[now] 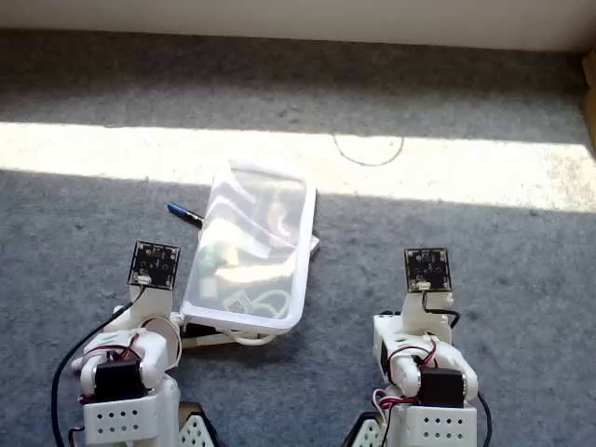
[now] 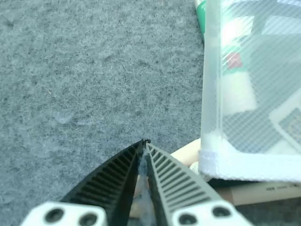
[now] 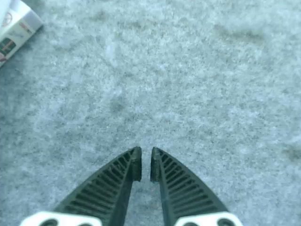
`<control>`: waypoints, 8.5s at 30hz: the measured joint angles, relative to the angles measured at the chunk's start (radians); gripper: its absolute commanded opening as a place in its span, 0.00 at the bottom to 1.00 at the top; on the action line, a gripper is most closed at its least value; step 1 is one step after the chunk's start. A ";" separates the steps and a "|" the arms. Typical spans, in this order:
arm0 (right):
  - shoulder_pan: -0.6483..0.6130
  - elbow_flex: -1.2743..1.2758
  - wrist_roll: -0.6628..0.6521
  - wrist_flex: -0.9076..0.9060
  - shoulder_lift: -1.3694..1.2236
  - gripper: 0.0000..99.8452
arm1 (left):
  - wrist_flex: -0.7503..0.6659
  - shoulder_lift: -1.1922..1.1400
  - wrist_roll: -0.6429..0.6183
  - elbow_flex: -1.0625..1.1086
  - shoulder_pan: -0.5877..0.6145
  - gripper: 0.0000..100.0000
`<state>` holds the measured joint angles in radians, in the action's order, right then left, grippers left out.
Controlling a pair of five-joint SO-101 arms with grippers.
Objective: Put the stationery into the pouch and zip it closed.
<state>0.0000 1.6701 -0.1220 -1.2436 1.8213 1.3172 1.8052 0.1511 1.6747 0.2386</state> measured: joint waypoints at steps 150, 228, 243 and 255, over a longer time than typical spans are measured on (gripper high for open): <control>0.032 -0.002 0.112 0.072 0.000 0.04 | 0.014 -0.724 0.195 -0.540 0.109 0.28; -0.810 -0.755 0.244 -0.203 -0.720 0.01 | -0.252 -0.480 -0.241 -0.334 0.376 0.28; -0.927 -0.628 0.325 -0.032 -0.721 0.01 | -0.281 -0.480 -0.241 -0.311 0.376 0.28; -0.925 -0.465 0.359 0.123 -0.724 0.01 | -0.281 -0.480 -0.241 -0.311 0.376 0.28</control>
<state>-0.9252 1.2052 0.2371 -1.1208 1.0971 1.0365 1.3249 -0.0898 1.3633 0.6145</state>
